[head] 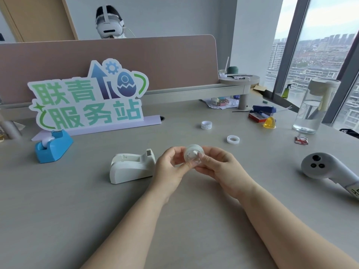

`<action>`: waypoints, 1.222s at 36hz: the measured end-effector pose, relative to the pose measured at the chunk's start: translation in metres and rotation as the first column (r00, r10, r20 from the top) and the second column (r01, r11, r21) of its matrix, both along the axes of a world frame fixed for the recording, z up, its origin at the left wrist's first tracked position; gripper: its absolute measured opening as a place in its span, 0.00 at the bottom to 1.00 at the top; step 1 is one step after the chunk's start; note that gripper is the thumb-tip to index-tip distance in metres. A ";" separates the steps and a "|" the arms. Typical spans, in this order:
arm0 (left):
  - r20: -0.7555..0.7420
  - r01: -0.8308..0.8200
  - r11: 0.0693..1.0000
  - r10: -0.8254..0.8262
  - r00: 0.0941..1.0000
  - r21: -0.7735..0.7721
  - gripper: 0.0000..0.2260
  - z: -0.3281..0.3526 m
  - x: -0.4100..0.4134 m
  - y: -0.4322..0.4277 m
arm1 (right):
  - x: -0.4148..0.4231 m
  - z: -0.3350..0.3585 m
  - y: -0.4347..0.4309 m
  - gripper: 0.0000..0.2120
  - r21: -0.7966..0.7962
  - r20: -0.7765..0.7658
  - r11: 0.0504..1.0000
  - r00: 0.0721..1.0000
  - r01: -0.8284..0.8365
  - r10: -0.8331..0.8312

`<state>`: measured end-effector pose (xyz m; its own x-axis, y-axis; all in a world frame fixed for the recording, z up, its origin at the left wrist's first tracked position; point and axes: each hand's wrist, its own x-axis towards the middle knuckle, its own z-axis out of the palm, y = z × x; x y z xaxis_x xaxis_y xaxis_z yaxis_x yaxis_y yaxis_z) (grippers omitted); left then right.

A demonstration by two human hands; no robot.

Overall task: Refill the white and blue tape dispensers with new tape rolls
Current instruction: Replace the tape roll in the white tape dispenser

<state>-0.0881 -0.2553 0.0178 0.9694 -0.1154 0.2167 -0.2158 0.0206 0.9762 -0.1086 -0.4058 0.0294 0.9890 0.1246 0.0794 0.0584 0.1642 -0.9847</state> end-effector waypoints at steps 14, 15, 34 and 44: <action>-0.170 0.136 0.929 -0.205 0.964 -0.345 0.09 0.003 0.001 0.002 | 0.002 0.000 -0.001 0.19 0.035 0.009 0.997 0.998 -0.066 0.065; -0.170 0.129 0.929 -0.197 0.965 -0.346 0.08 0.003 0.002 0.002 | 0.002 0.000 -0.002 0.20 0.031 0.014 0.997 0.997 -0.070 0.069; -0.098 0.140 0.963 -0.166 0.981 -0.231 0.06 0.004 0.001 0.002 | -0.001 0.001 -0.002 0.17 -0.116 0.112 0.993 0.993 -0.019 0.032; -0.135 0.241 0.945 -0.275 0.952 -0.220 0.08 0.007 -0.001 0.005 | -0.003 0.002 -0.004 0.11 -0.114 0.121 0.990 0.988 -0.081 0.095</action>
<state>-0.0890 -0.2499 0.0252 0.9358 -0.3370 0.1035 -0.0165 0.2514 0.9677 -0.1115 -0.4093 0.0310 0.9568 0.2253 0.1837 0.1730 0.0669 -0.9827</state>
